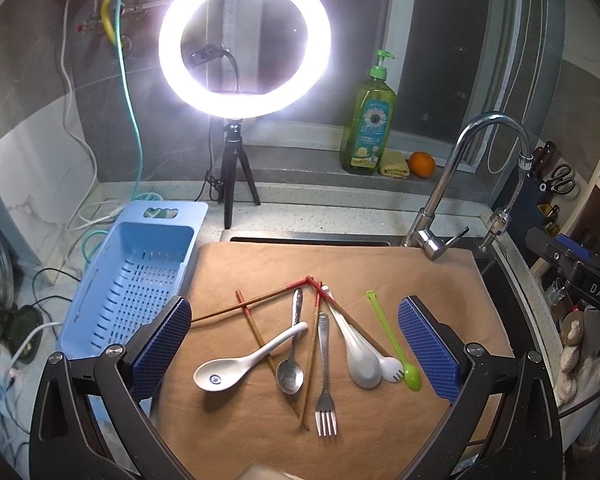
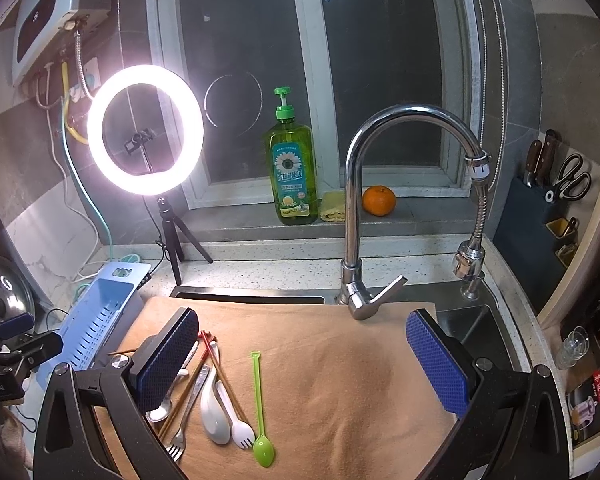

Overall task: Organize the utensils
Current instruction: 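Lower the left tool onto the white ceramic spoon handle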

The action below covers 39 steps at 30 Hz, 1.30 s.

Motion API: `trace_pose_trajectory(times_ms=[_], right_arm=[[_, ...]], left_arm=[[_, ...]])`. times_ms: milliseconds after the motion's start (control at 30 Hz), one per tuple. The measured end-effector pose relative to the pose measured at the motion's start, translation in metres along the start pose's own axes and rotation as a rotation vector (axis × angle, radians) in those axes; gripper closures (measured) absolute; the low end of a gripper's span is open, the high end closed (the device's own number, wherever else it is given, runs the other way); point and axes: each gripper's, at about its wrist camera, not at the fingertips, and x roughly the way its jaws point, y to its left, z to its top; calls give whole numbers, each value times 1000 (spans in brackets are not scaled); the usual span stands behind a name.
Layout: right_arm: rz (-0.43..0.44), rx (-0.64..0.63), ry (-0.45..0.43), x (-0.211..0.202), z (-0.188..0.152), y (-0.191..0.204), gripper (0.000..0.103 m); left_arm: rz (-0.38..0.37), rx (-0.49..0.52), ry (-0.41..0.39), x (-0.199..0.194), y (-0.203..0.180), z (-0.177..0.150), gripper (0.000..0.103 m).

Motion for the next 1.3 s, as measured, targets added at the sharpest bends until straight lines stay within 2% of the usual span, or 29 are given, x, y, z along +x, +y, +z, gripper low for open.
trace_pose_trajectory(times_ms=[233, 367, 667, 800, 900, 1067, 1233, 1300], right_arm=[[44, 9, 28, 14, -4, 0, 0], [71, 13, 82, 28, -10, 2, 0], [213, 17, 177, 57, -20, 10, 0], [312, 62, 248, 74, -23, 18, 0], [367, 69, 294, 88, -27, 32, 1], [456, 69, 395, 116, -34, 66, 12], [494, 85, 516, 145, -47, 95, 39], [502, 111, 571, 159, -56, 105, 46]], left_arm=[[27, -23, 18, 5, 17, -6, 1], [39, -33, 43, 11, 27, -13, 1], [73, -55, 125, 28, 52, -38, 1], [68, -54, 179, 34, 60, -49, 10], [51, -13, 213, 39, 61, -58, 16], [17, 152, 286, 55, 56, -61, 23], [-2, 279, 360, 77, 60, -58, 24], [-25, 339, 390, 86, 59, -56, 24]])
